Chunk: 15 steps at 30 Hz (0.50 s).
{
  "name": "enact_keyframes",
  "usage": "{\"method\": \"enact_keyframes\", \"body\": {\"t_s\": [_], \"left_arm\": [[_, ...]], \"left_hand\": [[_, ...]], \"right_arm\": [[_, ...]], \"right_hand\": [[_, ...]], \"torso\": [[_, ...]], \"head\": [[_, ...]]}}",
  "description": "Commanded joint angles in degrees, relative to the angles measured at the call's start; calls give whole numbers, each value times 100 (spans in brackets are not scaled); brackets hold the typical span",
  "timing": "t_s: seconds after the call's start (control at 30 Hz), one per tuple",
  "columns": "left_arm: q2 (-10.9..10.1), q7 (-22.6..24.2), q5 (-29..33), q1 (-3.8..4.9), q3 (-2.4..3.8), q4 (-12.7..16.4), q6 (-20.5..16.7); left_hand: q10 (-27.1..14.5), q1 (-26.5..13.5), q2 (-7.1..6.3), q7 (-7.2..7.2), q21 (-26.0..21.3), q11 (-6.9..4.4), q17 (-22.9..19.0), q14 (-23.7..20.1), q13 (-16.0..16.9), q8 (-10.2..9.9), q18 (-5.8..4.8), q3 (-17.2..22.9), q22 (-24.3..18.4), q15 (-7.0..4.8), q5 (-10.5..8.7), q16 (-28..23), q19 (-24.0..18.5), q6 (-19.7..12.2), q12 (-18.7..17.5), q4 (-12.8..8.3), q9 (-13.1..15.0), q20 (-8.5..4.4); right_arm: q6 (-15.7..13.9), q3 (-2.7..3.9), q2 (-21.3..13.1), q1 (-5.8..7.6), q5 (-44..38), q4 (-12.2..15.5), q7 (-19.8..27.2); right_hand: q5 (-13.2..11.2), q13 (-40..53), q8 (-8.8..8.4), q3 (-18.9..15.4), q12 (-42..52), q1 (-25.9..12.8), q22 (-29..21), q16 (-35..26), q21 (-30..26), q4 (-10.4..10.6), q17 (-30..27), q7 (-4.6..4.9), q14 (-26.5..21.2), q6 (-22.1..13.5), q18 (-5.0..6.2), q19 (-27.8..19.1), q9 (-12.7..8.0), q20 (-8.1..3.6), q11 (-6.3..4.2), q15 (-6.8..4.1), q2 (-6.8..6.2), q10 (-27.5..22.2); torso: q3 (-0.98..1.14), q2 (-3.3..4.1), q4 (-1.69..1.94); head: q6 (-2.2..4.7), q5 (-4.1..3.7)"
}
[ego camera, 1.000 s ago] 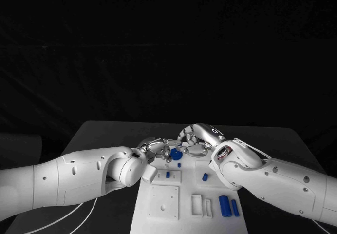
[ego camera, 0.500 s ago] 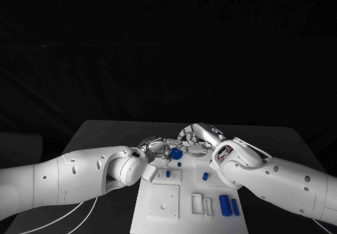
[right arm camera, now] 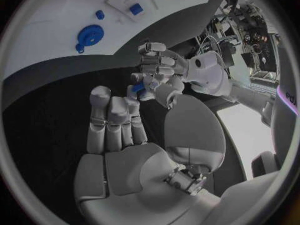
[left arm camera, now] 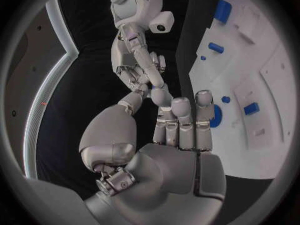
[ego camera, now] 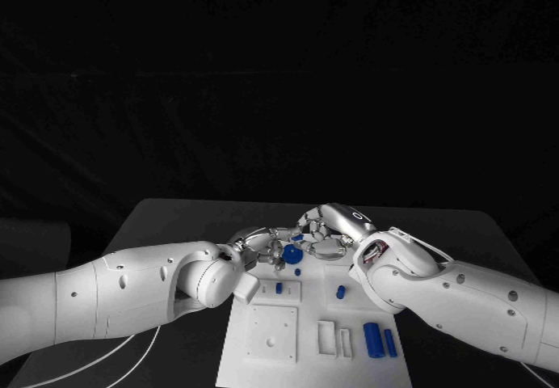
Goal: Assemble the parts on the task board
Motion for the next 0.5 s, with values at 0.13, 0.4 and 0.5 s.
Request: {"method": "enact_keyframes", "body": {"t_s": [0.13,0.4,0.5], "left_arm": [[-23,-145,-359,0,4,-56,560],[-68,-155,-482,-5,4,-111,681],[-86,-148,-502,-10,4,-119,737]], "left_hand": [[-88,-436,-142,8,-28,10,-30,-77,-18,-48,62,-145,85,12,-11,-3,-75,-71,17,274,-31,-774],[-212,-706,-255,11,-55,15,-57,-157,-27,-29,86,-152,97,16,-19,-1,-142,-96,28,553,-25,-780],[-235,-703,-228,10,-57,15,-61,-174,-26,-19,86,-143,101,16,-17,1,-158,-101,34,567,-13,-778]], "right_arm": [[177,1,-46,-2,182,37,276],[284,1,-111,-2,296,79,401],[333,1,-143,-2,357,98,465]], "right_hand": [[7,8,24,-24,34,-22,124,28,51,-35,13,56,7,79,121,51,11,-3,5,-29,28,30],[9,13,23,-56,32,-45,121,31,63,-67,20,57,0,70,121,43,7,-7,6,-31,52,26],[10,14,23,-60,31,-47,120,31,65,-74,21,57,-1,69,121,41,6,-8,5,-32,58,24]], "torso": [[-2,3,3],[-1,0,-1],[-1,-1,0]], "head": [[-8,0],[-27,4],[-36,3]]}}
